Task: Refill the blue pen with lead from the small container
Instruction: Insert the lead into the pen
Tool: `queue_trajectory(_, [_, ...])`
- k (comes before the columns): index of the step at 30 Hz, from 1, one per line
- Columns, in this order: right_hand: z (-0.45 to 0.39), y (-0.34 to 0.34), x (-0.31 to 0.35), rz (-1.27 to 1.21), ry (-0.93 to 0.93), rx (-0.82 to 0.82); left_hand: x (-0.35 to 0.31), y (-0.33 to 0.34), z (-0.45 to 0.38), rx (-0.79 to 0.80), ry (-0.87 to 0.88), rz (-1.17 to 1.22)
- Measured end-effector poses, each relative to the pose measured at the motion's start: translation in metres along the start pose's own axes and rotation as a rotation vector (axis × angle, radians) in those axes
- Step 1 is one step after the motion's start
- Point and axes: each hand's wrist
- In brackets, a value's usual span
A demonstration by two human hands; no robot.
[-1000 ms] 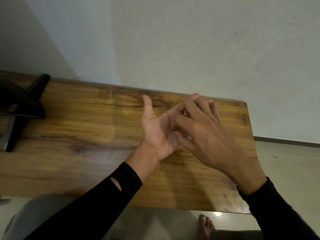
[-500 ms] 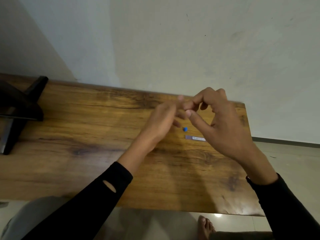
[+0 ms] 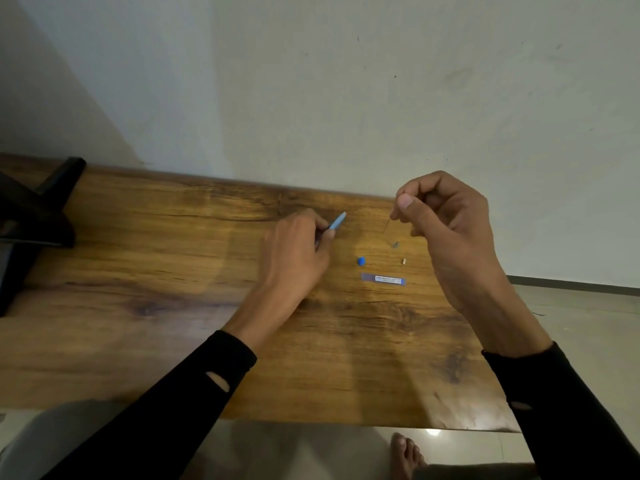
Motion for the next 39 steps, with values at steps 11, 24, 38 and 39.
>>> queue_trajectory(11, [0.004, 0.005, 0.015, -0.148, -0.029, -0.080, -0.023, 0.013, 0.015, -0.018, 0.180, 0.755])
queue_trajectory(24, [0.003, 0.006, 0.009, -0.031, -0.078, -0.080, -0.023, 0.014, 0.016, -0.014, 0.188, 0.719])
queue_trajectory(38, [0.004, 0.006, 0.005, 0.057, -0.136, -0.070, -0.024, 0.017, 0.017, -0.022, 0.205, 0.776])
queue_trajectory(39, [0.004, 0.006, 0.005, 0.058, -0.139, -0.070, -0.024, 0.017, 0.017, -0.021, 0.206, 0.778])
Point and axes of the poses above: each hand's wrist, its own z-axis away from the middle knuckle, its own y-axis out of the palm, x = y × z, and after that the axes turned 7 degrees about y, right-handed
